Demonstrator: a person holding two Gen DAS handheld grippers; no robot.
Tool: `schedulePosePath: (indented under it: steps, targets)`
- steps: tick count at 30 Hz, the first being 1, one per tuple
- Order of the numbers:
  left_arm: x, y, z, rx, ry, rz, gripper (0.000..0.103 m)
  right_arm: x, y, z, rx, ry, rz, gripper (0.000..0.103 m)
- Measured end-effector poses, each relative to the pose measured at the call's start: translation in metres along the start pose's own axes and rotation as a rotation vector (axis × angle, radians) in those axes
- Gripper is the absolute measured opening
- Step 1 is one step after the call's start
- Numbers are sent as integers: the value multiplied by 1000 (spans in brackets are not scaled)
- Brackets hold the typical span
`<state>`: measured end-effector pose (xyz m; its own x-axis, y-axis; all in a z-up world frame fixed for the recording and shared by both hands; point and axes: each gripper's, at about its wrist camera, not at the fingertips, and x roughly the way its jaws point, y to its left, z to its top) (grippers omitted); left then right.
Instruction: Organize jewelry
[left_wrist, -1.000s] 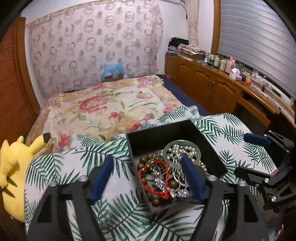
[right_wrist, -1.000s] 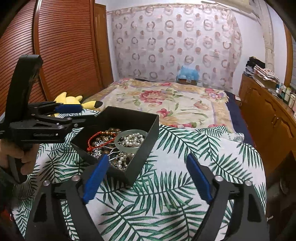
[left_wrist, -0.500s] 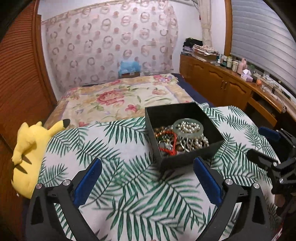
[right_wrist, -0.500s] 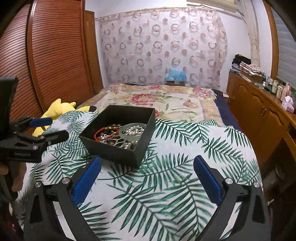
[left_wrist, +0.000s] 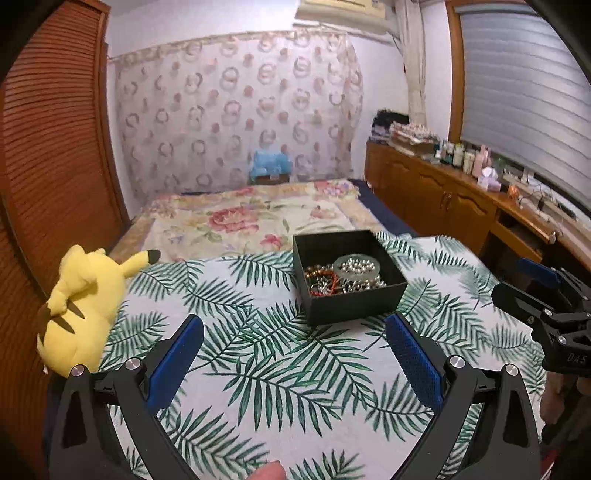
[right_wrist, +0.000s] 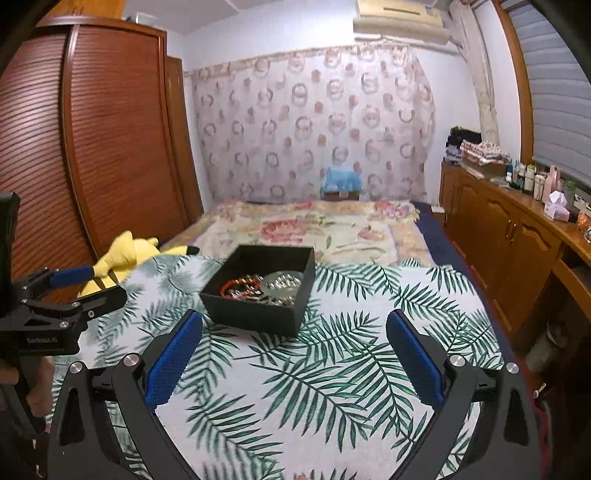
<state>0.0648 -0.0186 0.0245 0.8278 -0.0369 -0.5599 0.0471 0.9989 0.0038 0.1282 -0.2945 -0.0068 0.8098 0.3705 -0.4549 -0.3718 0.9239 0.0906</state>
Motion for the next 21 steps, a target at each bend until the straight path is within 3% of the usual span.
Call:
schedulePosePath:
  steps: [9, 21]
  targets:
    - [-26, -4, -5, 4, -44, 7, 95, -20, 13, 0, -7, -36, -2, 100]
    - [-30, -3, -7, 2, -50, 21, 95, -21, 15, -2, -16, -38, -21, 100]
